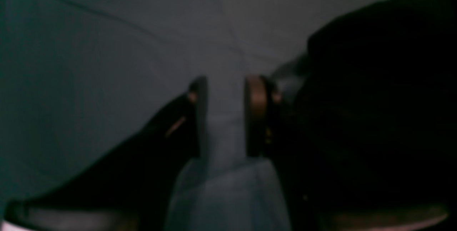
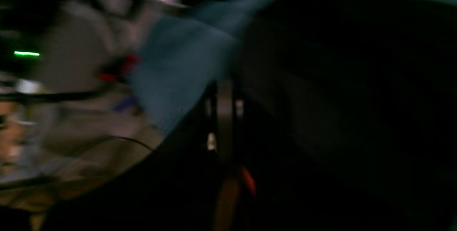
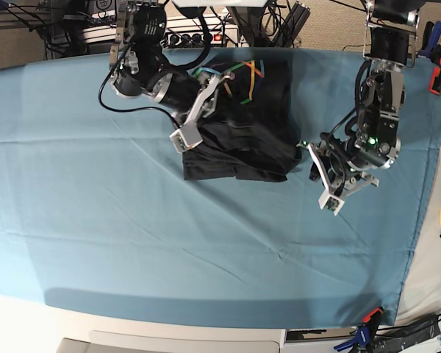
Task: Fold the T-shirt properly
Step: 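Release the left gripper and tuck the shirt edge with the right gripper, then lift both grippers away from the folded shirt, then grasp the printed layer with both grippers and pull it flat over the stack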
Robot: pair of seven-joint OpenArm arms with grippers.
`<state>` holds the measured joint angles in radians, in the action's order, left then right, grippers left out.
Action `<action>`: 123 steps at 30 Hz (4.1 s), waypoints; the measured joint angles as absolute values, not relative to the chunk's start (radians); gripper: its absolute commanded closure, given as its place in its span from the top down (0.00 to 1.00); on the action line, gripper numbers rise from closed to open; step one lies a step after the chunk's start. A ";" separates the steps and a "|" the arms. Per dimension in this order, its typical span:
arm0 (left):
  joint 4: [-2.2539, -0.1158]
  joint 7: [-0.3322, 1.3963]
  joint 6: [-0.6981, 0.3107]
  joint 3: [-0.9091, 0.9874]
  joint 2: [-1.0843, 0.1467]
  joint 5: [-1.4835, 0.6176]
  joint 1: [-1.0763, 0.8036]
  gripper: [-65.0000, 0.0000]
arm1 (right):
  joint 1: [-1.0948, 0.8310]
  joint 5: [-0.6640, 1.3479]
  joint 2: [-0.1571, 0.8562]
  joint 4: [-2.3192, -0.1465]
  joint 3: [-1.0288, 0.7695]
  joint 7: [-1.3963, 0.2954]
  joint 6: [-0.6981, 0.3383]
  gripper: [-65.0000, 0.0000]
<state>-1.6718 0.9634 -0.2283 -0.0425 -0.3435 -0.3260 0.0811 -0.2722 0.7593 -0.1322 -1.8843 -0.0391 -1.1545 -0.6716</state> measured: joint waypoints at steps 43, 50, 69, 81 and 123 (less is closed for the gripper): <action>-1.671 0.963 -0.229 -0.043 -0.344 -0.326 0.076 0.29 | -0.099 0.413 0.014 -1.686 -0.042 -1.034 -0.633 0.00; -1.671 0.964 -0.228 -0.043 -0.344 -0.326 0.075 0.29 | -0.012 0.250 0.022 -1.680 -0.039 -0.937 -0.592 0.00; -1.687 1.006 -0.198 0.024 -0.341 -0.323 -0.006 0.00 | 0.121 0.058 0.229 -1.541 -0.081 -0.859 -0.414 0.00; -1.832 1.058 -0.236 0.267 -0.341 -0.599 -0.235 0.00 | -0.158 0.700 0.264 -1.785 -0.490 -1.034 -0.556 0.00; -2.062 0.994 -0.281 0.294 -0.230 -0.693 -0.421 0.00 | -0.400 0.910 -0.074 -1.859 -0.052 -1.150 -0.651 0.00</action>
